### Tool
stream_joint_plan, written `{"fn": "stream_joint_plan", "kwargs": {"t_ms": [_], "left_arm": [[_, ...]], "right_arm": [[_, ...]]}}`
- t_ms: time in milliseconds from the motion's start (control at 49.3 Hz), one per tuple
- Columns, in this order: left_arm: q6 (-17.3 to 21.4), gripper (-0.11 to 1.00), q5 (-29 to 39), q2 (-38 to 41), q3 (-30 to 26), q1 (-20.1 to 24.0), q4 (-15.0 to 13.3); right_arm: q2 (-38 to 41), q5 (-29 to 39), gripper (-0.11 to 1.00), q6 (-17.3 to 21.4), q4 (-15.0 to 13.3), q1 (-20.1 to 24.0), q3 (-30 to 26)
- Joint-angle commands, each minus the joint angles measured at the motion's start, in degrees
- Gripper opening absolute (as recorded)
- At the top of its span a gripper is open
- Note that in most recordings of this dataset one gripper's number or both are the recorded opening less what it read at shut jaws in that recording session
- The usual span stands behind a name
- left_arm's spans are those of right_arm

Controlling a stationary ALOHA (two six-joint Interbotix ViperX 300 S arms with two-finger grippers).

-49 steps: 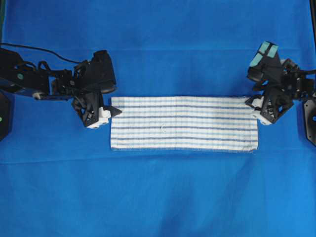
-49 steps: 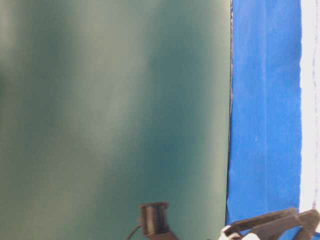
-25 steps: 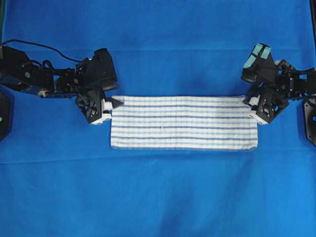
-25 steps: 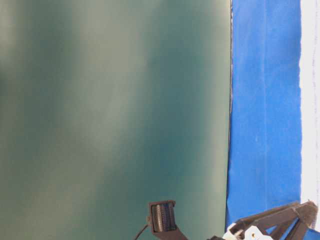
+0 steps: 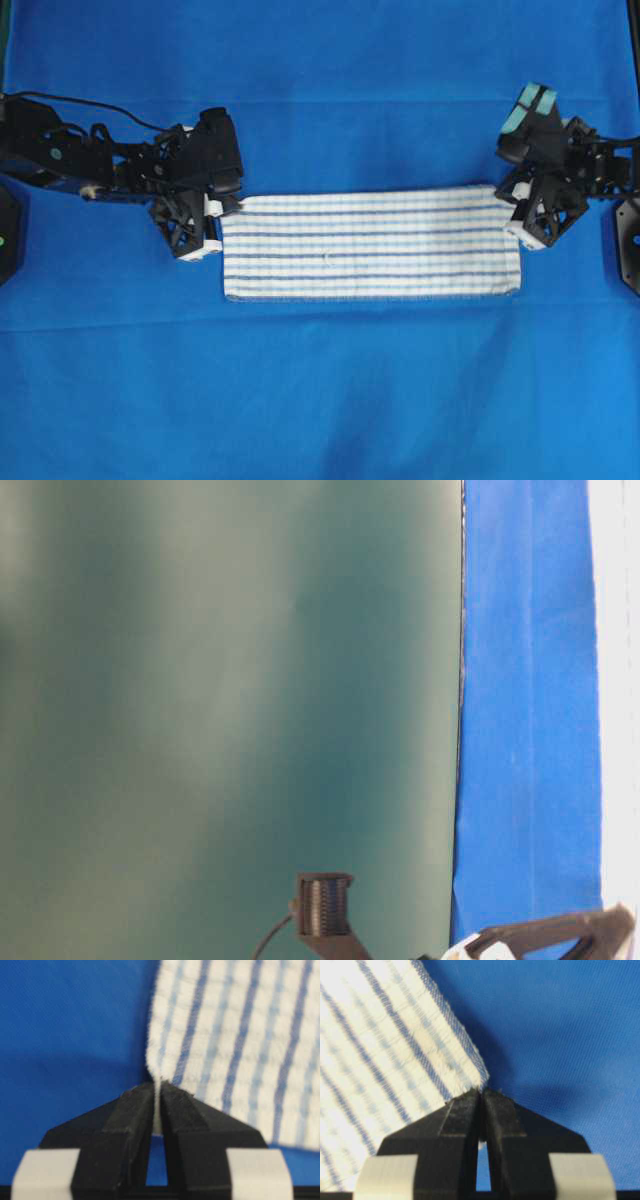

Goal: Fold the blue towel.

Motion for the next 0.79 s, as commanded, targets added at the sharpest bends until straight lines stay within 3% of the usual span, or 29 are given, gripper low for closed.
{"fn": "stream_joint_plan", "kwargs": {"t_ms": [0,466,771], "left_arm": [[0.09,0.02,1.58,-4.22,-1.05,0.18,0.0],[-0.35,0.02,6.5,-18.19,-2.46,-1.32,0.09],[-0.18,0.02,6.33,-19.34,-3.52,-2.55,0.0]], "right_arm": [[-3.34,1.23,0.02,0.09,-0.09,-0.18,-1.14],[-23.2,12.13,0.02,0.97,0.79,1.93,-3.87],[-25.75,12.74,0.02,0.88,0.79,2.81,-4.13]]}}
